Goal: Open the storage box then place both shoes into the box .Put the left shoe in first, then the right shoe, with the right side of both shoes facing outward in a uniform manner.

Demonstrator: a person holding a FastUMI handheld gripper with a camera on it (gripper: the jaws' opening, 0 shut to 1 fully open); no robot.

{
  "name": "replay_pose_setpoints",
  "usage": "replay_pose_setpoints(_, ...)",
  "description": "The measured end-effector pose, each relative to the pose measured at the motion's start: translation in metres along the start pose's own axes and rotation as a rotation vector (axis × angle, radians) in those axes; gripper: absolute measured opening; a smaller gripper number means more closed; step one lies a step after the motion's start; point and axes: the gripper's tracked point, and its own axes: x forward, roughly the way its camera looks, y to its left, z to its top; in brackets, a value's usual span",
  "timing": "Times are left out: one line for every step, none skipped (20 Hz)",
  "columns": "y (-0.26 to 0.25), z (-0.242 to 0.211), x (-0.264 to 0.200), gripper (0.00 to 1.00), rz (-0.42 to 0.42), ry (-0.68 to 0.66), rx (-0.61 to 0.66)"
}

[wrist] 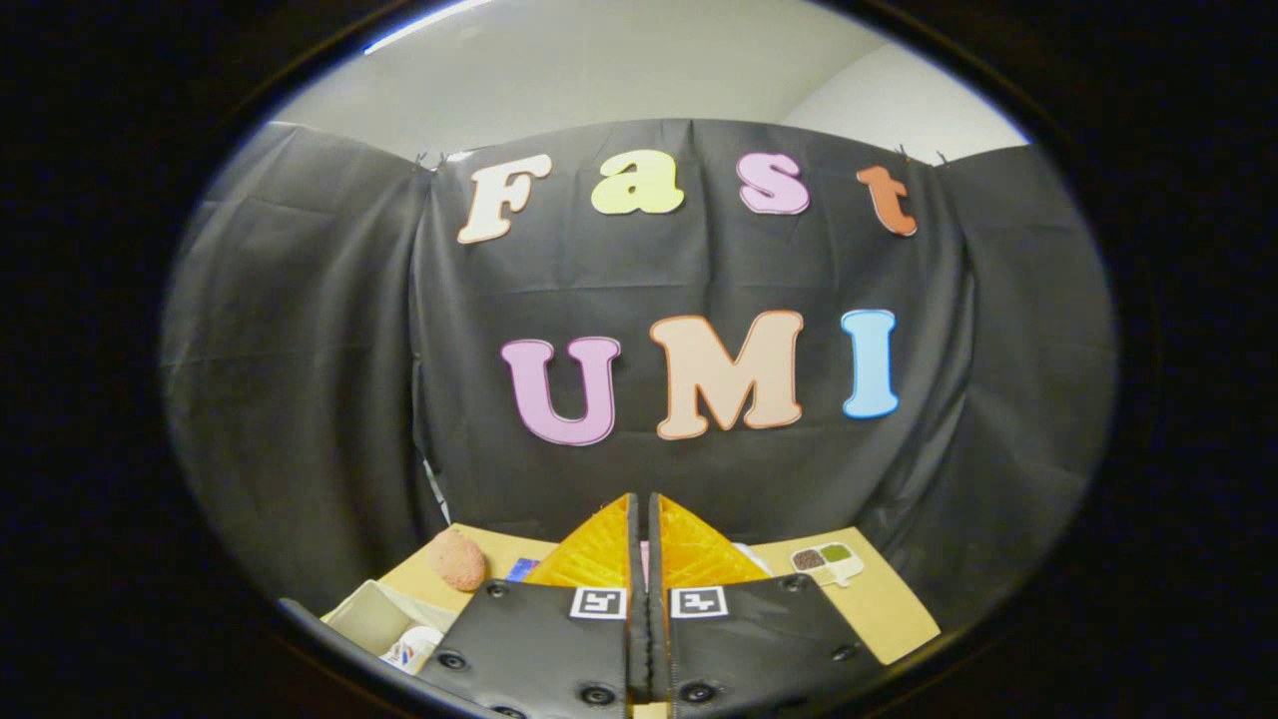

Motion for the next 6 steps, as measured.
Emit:
replay_pose_setpoints(-0.004,0.006,-0.001,0.02,-0.011,-0.013,-0.005)
replay_pose_setpoints(-0.007,0.010,-0.002,0.02,-0.023,-0.020,-0.009)
replay_pose_setpoints(-0.015,0.011,0.000,0.02,-0.034,-0.022,-0.010)
replay_pose_setpoints(-0.021,0.013,0.000,0.02,-0.040,-0.024,-0.006)
replay_pose_setpoints(-0.028,0.017,0.001,0.02,-0.049,-0.027,-0.004)
replay_pose_setpoints(-0.034,0.021,0.001,0.02,-0.062,-0.036,-0.013)
